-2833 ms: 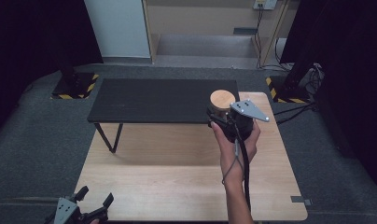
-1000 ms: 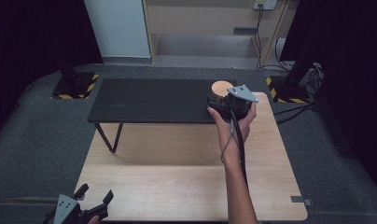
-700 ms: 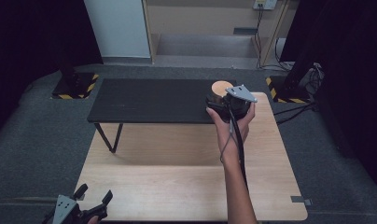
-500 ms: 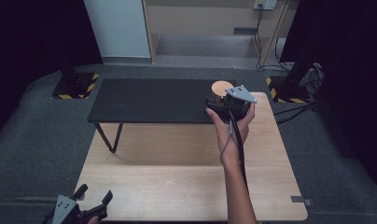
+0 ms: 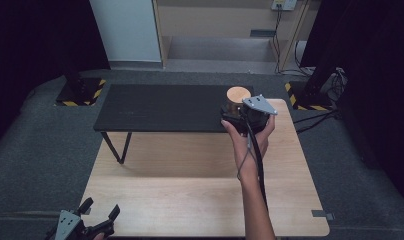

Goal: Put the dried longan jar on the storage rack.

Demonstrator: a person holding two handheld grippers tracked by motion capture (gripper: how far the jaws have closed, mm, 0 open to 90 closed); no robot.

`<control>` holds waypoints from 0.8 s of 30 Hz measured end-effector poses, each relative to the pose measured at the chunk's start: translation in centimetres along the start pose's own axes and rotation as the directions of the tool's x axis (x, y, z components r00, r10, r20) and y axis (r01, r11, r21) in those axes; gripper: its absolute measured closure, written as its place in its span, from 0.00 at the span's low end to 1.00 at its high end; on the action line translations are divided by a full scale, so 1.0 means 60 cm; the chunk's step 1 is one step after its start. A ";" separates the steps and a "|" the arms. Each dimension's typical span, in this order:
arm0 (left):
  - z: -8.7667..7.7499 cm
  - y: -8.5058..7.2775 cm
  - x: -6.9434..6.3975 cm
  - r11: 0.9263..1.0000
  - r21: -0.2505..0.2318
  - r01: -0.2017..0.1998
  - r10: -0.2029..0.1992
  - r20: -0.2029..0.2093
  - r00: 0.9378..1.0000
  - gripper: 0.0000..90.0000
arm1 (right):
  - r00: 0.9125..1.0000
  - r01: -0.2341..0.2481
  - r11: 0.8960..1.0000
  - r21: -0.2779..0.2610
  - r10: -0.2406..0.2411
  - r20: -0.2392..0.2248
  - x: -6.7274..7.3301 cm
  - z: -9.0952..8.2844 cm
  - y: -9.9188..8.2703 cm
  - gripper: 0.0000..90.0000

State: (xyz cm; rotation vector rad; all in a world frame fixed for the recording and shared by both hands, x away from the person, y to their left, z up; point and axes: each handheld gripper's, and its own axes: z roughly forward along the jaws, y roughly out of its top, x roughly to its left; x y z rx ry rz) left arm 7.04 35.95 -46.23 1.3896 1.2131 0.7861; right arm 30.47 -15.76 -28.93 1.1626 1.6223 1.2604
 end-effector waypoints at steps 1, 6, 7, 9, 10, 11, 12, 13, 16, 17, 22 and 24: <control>0.000 0.000 0.000 1.000 -0.001 0.000 0.000 0.000 1.000 0.02 | 1.000 0.001 1.000 -0.003 -0.001 -0.004 0.000 -0.003 -0.001 0.01; -0.002 0.001 -0.002 1.000 -0.005 0.000 0.000 -0.004 1.000 0.02 | 1.000 0.001 1.000 -0.013 -0.002 -0.021 0.004 -0.022 -0.013 0.01; -0.002 0.001 -0.002 1.000 -0.005 0.000 0.000 -0.005 1.000 0.02 | 1.000 0.003 1.000 -0.016 -0.004 -0.024 0.005 -0.027 -0.017 0.01; -0.001 0.002 -0.002 1.000 -0.002 -0.003 0.003 -0.006 1.000 0.01 | 1.000 0.001 1.000 -0.021 -0.002 -0.030 0.008 -0.038 -0.025 0.01; 0.000 0.002 -0.002 1.000 -0.003 -0.003 0.003 -0.005 1.000 0.02 | 0.999 0.003 1.000 -0.025 -0.003 -0.034 0.009 -0.044 -0.030 0.01; 0.001 0.003 -0.001 1.000 -0.002 -0.004 0.004 -0.004 1.000 0.02 | 0.999 0.002 1.000 -0.027 -0.003 -0.035 0.011 -0.050 -0.035 0.01; 0.002 0.004 -0.002 1.000 -0.002 -0.004 0.004 -0.004 1.000 0.02 | 0.999 0.001 0.999 -0.035 -0.002 -0.037 0.013 -0.057 -0.042 0.01; 0.003 0.004 -0.001 1.000 -0.002 -0.006 0.006 -0.002 1.000 0.02 | 0.999 0.004 0.999 -0.037 -0.006 -0.040 0.015 -0.064 -0.047 0.01; 0.007 0.007 -0.001 1.000 0.001 -0.007 0.007 0.002 1.000 0.02 | 0.998 -0.008 0.999 -0.049 0.005 -0.060 0.017 -0.089 -0.067 0.01; 0.008 0.007 -0.001 1.000 0.000 -0.007 0.007 0.003 1.000 0.02 | 0.998 -0.010 0.999 -0.053 0.006 -0.061 0.019 -0.097 -0.075 0.01; 0.016 0.012 -0.001 1.000 0.004 -0.016 0.015 0.010 1.000 0.02 | 0.998 -0.020 0.997 -0.072 0.015 -0.068 0.024 -0.137 -0.114 0.01; 0.019 0.013 -0.001 1.000 0.002 -0.019 0.019 0.009 1.000 0.01 | 0.997 -0.017 0.997 -0.074 0.012 -0.072 0.027 -0.150 -0.129 0.01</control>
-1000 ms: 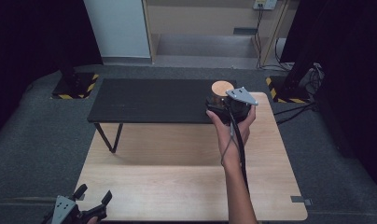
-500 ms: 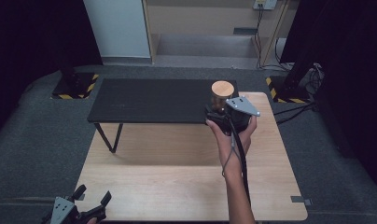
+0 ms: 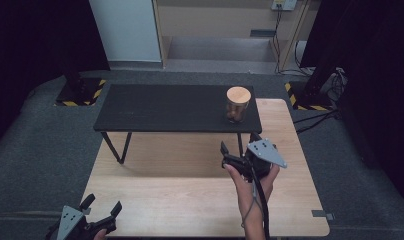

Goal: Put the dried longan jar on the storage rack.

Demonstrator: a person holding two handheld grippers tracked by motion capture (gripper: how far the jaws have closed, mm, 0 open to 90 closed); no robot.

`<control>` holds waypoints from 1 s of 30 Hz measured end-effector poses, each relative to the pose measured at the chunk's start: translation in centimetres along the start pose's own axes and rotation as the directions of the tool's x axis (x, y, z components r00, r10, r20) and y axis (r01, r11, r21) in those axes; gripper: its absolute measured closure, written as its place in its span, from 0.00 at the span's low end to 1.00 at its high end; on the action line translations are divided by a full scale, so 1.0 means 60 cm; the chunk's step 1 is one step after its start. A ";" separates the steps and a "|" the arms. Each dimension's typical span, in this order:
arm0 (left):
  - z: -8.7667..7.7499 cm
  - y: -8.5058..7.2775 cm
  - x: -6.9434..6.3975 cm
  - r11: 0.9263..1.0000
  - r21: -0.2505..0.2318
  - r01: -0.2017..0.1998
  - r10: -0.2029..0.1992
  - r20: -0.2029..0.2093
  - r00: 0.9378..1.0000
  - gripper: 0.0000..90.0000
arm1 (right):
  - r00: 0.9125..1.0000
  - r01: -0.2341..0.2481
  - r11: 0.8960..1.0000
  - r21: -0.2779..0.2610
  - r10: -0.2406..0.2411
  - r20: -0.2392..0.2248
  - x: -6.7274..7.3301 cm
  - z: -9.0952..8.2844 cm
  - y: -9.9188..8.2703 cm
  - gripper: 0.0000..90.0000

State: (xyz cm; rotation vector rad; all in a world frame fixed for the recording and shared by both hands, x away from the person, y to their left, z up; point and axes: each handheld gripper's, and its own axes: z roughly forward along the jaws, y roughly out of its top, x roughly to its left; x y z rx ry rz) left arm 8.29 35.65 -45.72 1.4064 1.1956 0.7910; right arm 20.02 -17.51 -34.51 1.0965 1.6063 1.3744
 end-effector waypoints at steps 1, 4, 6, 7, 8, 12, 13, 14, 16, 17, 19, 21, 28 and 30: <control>0.002 0.000 0.000 1.000 -0.001 0.000 0.000 -0.002 1.000 0.01 | 1.000 -0.001 1.000 0.000 0.001 0.002 0.003 -0.007 -0.007 0.01; 0.009 0.001 0.002 1.000 0.000 0.005 -0.005 -0.009 1.000 0.01 | 1.000 -0.004 1.000 -0.001 0.004 0.009 0.011 -0.024 -0.031 0.01; 0.012 0.003 0.004 1.000 0.003 0.002 -0.002 -0.013 1.000 0.01 | 1.000 -0.002 1.000 0.000 0.002 0.009 0.015 -0.035 -0.048 0.01; 0.014 0.004 0.005 1.000 0.001 0.002 -0.002 -0.016 1.000 0.01 | 1.000 0.005 1.000 0.005 -0.005 0.011 0.018 -0.040 -0.055 0.01; 0.014 0.005 0.005 1.000 0.000 0.000 0.000 -0.020 1.000 0.01 | 1.000 0.007 1.000 0.009 -0.007 0.012 0.019 -0.044 -0.063 0.01; 0.016 0.012 0.007 1.000 -0.007 -0.009 0.009 -0.034 0.999 0.01 | 1.000 -0.007 1.000 0.012 0.007 0.029 0.019 -0.064 -0.094 0.01; 0.017 0.014 0.007 1.000 -0.009 -0.012 0.011 -0.039 0.999 0.01 | 0.999 -0.014 1.000 0.013 0.013 0.033 0.017 -0.068 -0.100 0.01; 0.018 0.015 0.008 1.000 -0.009 -0.013 0.013 -0.041 0.999 0.01 | 0.999 -0.020 1.000 0.015 0.020 0.036 0.016 -0.072 -0.106 0.01; 0.021 0.019 0.011 1.000 -0.007 -0.019 0.018 -0.042 0.999 0.01 | 0.999 -0.027 1.000 0.012 0.026 0.047 0.014 -0.080 -0.118 0.01; 0.022 0.020 0.011 1.000 -0.006 -0.017 0.017 -0.043 0.999 0.01 | 0.998 -0.027 1.000 0.011 0.026 0.051 0.013 -0.084 -0.123 0.01; 0.025 0.023 0.012 1.000 -0.007 -0.019 0.018 -0.045 0.999 0.01 | 0.998 -0.029 1.000 0.008 0.029 0.061 0.013 -0.092 -0.133 0.01; 0.028 0.026 0.013 1.000 -0.004 -0.020 0.020 -0.044 0.999 0.01 | 0.997 -0.035 0.999 -0.005 0.035 0.061 0.011 -0.097 -0.145 0.01; 0.032 0.031 0.013 1.000 -0.001 -0.024 0.024 -0.043 0.999 0.01 | 0.997 -0.027 0.999 -0.018 0.028 0.071 0.010 -0.104 -0.172 0.01; 0.031 0.031 0.012 1.000 -0.001 -0.026 0.026 -0.046 0.999 0.01 | 0.996 -0.036 0.999 -0.019 0.037 0.077 0.009 -0.108 -0.176 0.01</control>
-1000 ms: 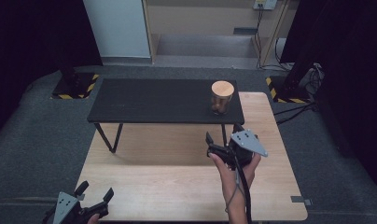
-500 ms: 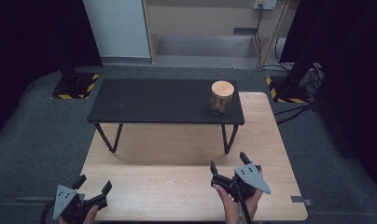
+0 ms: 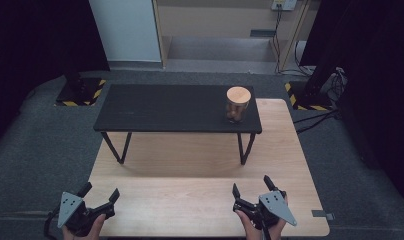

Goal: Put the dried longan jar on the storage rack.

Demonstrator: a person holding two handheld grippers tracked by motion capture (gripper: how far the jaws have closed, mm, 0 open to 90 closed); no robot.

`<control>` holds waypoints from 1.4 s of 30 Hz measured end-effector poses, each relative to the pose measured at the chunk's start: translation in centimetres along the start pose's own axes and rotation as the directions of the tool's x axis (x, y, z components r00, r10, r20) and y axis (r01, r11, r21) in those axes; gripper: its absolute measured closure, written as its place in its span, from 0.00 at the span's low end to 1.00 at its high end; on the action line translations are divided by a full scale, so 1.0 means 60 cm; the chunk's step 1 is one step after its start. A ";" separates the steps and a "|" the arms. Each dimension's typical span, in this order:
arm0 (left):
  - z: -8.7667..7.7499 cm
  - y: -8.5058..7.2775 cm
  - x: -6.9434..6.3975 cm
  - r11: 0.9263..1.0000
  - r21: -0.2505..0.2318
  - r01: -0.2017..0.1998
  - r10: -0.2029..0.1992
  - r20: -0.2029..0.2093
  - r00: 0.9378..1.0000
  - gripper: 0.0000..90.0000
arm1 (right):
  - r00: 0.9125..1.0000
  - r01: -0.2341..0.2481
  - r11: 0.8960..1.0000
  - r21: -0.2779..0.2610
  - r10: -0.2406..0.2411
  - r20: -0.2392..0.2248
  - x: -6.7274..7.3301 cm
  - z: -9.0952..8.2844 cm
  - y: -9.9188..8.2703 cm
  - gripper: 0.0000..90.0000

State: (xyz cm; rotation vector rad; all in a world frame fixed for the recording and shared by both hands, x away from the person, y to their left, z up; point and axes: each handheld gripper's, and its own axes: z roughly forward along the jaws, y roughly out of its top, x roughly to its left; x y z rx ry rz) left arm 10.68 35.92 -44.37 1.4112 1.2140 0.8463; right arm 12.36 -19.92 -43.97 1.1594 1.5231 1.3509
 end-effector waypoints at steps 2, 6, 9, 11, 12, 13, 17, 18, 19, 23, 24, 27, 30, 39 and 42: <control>0.001 0.000 0.000 1.000 0.002 -0.001 0.001 -0.001 1.000 0.01 | 1.000 -0.004 1.000 0.006 0.004 0.003 -0.003 -0.004 -0.003 0.01; 0.004 0.000 0.000 1.000 0.014 -0.001 0.001 -0.002 1.000 0.01 | 1.000 -0.003 1.000 0.009 0.003 0.008 -0.006 -0.013 -0.007 0.01; 0.007 -0.002 0.000 1.000 0.017 0.003 -0.003 -0.001 1.000 0.01 | 1.000 -0.009 1.000 0.006 0.009 0.013 -0.008 -0.017 -0.010 0.01; 0.007 -0.002 -0.001 1.000 0.018 0.003 -0.003 -0.001 1.000 0.01 | 1.000 -0.013 1.000 0.005 0.013 0.014 -0.009 -0.020 -0.012 0.01; 0.007 -0.002 -0.002 1.000 0.017 0.003 -0.003 0.000 1.000 0.01 | 1.000 -0.014 1.000 0.004 0.014 0.014 -0.010 -0.021 -0.015 0.01; 0.007 -0.002 -0.002 1.000 0.017 0.002 -0.002 0.001 1.000 0.01 | 1.000 -0.015 1.000 0.003 0.015 0.013 -0.011 -0.021 -0.017 0.01; 0.008 -0.001 -0.004 1.000 0.014 0.002 -0.002 -0.001 1.000 0.01 | 1.000 -0.022 1.000 -0.006 0.022 0.008 -0.013 -0.025 -0.027 0.01; 0.007 0.000 -0.004 1.000 0.014 0.000 0.000 -0.002 1.000 0.01 | 1.000 -0.024 1.000 -0.009 0.024 0.007 -0.013 -0.026 -0.030 0.01; 0.007 0.000 -0.005 1.000 0.012 0.002 -0.002 -0.003 1.000 0.01 | 1.000 -0.028 1.000 -0.013 0.028 0.006 -0.014 -0.026 -0.033 0.01; 0.006 0.000 -0.005 1.000 0.012 0.003 -0.003 -0.005 1.000 0.01 | 0.999 -0.036 0.999 -0.011 0.037 0.006 -0.016 -0.028 -0.037 0.01; 0.006 -0.001 -0.006 1.000 0.012 0.003 -0.003 -0.005 1.000 0.01 | 0.999 -0.036 0.999 -0.010 0.036 0.007 -0.016 -0.029 -0.037 0.01; 0.006 -0.002 -0.007 1.000 0.013 0.005 -0.005 -0.005 1.000 0.01 | 0.999 -0.035 0.999 -0.008 0.035 0.007 -0.018 -0.030 -0.037 0.01; 0.007 -0.002 -0.009 1.000 0.014 0.003 -0.003 -0.003 1.000 0.01 | 0.999 -0.039 0.999 -0.011 0.039 0.011 -0.020 -0.032 -0.038 0.01; 0.007 -0.001 -0.011 1.000 0.014 0.001 -0.001 -0.002 1.000 0.01 | 0.999 -0.052 0.999 -0.001 0.052 0.009 -0.023 -0.034 -0.045 0.01; 0.007 -0.001 -0.011 1.000 0.015 0.000 0.000 -0.003 1.000 0.01 | 0.999 -0.054 0.999 0.000 0.054 0.010 -0.024 -0.034 -0.047 0.01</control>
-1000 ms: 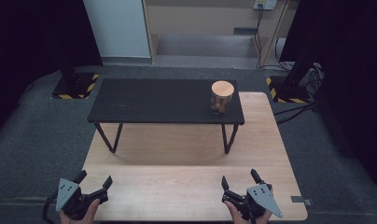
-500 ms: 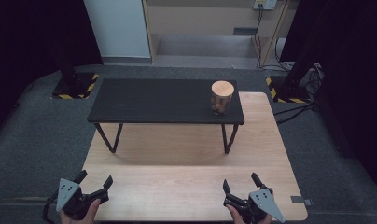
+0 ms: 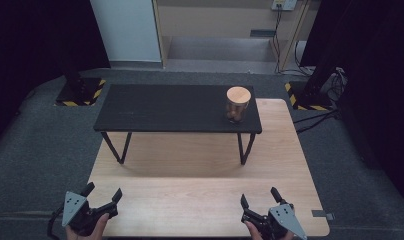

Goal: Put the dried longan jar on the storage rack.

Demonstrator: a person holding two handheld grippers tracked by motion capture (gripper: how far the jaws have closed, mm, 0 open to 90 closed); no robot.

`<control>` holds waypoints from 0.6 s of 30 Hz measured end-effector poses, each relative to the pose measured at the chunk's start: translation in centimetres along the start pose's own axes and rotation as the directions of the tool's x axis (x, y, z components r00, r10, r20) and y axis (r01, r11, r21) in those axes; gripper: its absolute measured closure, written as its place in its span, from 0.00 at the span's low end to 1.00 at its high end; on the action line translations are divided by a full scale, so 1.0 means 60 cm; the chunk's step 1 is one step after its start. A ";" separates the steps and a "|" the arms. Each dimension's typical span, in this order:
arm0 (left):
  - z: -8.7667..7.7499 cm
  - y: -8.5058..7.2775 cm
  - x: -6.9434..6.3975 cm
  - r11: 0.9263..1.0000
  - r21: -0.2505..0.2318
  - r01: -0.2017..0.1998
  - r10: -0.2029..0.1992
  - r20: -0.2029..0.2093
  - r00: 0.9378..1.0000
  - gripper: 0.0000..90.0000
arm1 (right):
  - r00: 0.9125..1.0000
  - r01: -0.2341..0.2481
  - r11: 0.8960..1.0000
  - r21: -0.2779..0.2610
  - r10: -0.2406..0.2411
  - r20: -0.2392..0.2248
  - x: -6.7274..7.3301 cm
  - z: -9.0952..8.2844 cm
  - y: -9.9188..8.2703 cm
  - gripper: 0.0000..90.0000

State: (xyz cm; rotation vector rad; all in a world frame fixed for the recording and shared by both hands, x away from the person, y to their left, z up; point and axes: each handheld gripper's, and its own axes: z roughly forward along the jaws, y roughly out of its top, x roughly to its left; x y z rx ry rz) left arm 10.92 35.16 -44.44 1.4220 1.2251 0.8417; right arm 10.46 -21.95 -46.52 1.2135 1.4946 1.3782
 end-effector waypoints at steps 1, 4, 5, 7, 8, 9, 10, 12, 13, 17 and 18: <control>0.000 0.000 0.000 1.000 0.000 0.001 -0.001 0.000 1.000 0.01 | 1.000 0.000 1.000 0.001 0.000 0.001 0.000 0.000 0.000 0.01; 0.001 -0.001 0.000 1.000 0.001 0.002 -0.002 -0.001 1.000 0.01 | 1.000 0.000 1.000 0.003 0.000 0.000 -0.002 0.000 0.000 0.01; 0.002 -0.001 0.000 1.000 0.002 0.001 -0.001 -0.001 1.000 0.01 | 1.000 0.000 1.000 0.004 0.000 0.001 -0.002 0.000 0.000 0.01; 0.002 0.000 0.000 1.000 0.004 0.002 -0.002 0.000 1.000 0.01 | 1.000 -0.001 1.000 0.003 0.001 0.002 -0.003 0.000 -0.001 0.01; 0.002 0.000 -0.001 1.000 0.005 0.002 -0.002 -0.001 1.000 0.01 | 1.000 -0.002 1.000 0.005 0.002 0.003 -0.003 0.000 0.000 0.01; 0.002 0.000 0.000 1.000 0.004 0.002 -0.002 0.000 1.000 0.01 | 1.000 -0.005 1.000 0.005 0.005 0.001 -0.004 0.000 -0.001 0.01; 0.002 0.000 0.000 1.000 0.005 0.003 -0.003 0.001 1.000 0.01 | 1.000 -0.007 1.000 0.005 0.007 -0.001 -0.005 0.000 -0.001 0.01; 0.001 -0.001 0.000 1.000 0.002 0.004 -0.004 0.003 1.000 0.01 | 1.000 -0.017 1.000 0.001 0.017 -0.004 -0.006 -0.002 -0.001 0.01; 0.000 -0.001 0.000 1.000 0.001 0.003 -0.003 0.005 1.000 0.01 | 1.000 -0.025 1.000 -0.003 0.025 -0.005 -0.006 -0.004 0.000 0.01; -0.009 0.001 -0.002 1.000 -0.003 -0.010 0.010 0.009 1.000 0.01 | 0.999 -0.034 0.999 -0.016 0.034 -0.012 -0.005 -0.009 0.006 0.01; -0.011 0.001 -0.002 1.000 -0.005 -0.010 0.010 0.010 1.000 0.01 | 0.999 -0.036 0.999 -0.020 0.036 -0.015 -0.004 -0.008 0.009 0.01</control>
